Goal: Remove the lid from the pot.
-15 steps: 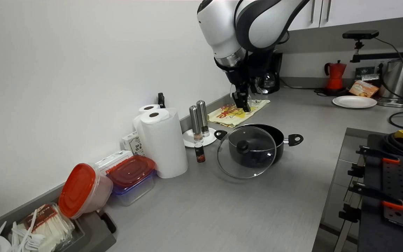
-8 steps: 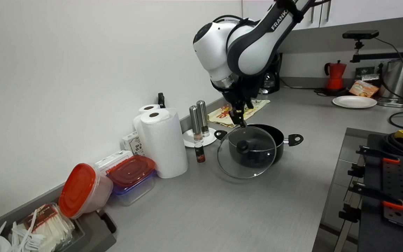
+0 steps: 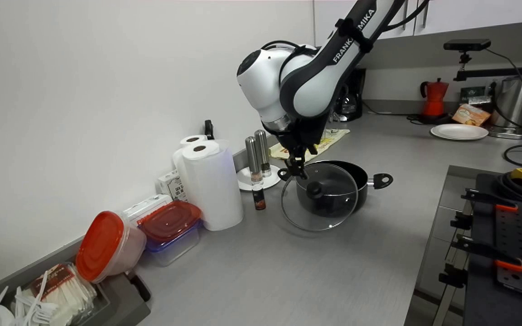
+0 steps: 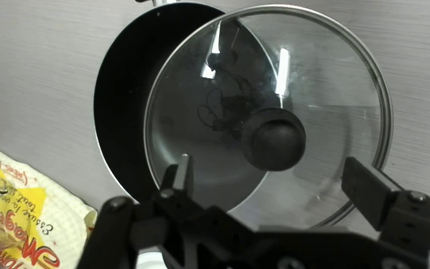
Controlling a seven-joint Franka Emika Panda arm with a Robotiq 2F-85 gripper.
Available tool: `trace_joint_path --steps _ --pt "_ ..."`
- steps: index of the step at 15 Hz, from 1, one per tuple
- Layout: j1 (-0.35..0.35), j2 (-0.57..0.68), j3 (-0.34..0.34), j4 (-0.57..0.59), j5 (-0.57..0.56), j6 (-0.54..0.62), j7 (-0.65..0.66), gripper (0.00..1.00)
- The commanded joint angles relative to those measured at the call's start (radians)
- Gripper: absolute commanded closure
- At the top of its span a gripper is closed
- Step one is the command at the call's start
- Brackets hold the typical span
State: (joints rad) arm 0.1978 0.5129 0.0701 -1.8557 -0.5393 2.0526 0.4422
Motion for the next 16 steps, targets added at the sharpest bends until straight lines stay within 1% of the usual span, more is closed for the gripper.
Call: trace_joint_path --steps 1,5,8,16 --pt "0.062 0.062 -0.022 0.085 0.02 -0.028 -0.008 0.0" --pt "0.1 0.108 -0.043 0.11 -0.002 -0.046 -0.007 0.0" --pt "0.111 0.125 -0.064 0.098 -0.009 -0.056 -0.005 0.0" --pt "0.102 0.145 -0.093 0.096 -0.002 -0.064 -0.008 0.0"
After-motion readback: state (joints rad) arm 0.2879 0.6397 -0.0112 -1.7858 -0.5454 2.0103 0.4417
